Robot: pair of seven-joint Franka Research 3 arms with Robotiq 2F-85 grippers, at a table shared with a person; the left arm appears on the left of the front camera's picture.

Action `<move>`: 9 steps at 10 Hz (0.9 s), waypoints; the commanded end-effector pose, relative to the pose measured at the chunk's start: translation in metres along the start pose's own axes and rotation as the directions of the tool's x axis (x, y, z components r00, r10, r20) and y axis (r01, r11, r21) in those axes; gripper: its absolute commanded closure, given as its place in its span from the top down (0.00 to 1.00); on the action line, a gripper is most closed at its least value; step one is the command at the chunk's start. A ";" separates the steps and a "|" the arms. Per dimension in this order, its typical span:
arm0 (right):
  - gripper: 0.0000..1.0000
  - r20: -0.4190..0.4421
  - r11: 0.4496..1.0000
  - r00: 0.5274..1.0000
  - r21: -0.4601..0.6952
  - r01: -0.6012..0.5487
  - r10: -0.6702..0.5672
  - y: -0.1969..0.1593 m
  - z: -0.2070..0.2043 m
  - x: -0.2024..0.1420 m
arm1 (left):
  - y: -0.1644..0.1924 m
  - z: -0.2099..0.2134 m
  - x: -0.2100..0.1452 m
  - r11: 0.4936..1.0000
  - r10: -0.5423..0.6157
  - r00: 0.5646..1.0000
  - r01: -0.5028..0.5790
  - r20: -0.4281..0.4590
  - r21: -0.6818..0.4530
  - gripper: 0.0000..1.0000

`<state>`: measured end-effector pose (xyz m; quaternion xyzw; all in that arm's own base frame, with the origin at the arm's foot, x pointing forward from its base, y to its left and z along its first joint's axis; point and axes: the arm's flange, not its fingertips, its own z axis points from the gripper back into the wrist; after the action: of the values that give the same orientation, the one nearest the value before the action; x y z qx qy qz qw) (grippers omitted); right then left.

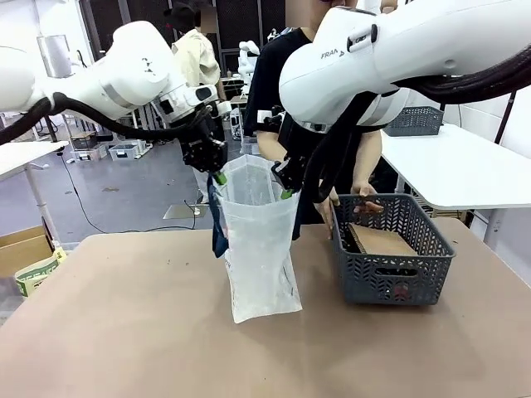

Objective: Transfer purchased items from the store into the shopping bag.
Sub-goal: Open the Reusable shopping bag in the center of the table.

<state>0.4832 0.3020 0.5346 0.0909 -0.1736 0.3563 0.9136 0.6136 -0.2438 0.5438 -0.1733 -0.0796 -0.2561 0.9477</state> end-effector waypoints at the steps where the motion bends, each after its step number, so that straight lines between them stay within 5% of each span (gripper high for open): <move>1: 0.00 0.014 0.999 1.000 -0.043 0.026 -0.025 -0.002 0.004 -0.015 | 0.019 0.005 -0.031 0.999 -0.043 0.999 0.043 0.028 -0.002 0.00; 8: 0.00 -0.198 0.992 0.978 -0.087 -0.091 0.072 -0.020 0.012 -0.035 | 0.071 0.019 -0.054 0.965 -0.200 0.980 0.200 -0.016 0.167 0.00; 9: 0.00 -0.169 0.987 0.979 -0.093 -0.129 0.112 -0.018 0.010 -0.034 | 0.068 0.017 -0.054 0.953 -0.218 0.975 0.223 -0.045 0.206 0.00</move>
<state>0.4695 0.2739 0.5306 0.0291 -0.1220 0.3854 0.9142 0.6057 -0.1703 0.5305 -0.1063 -0.1040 -0.3404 0.9284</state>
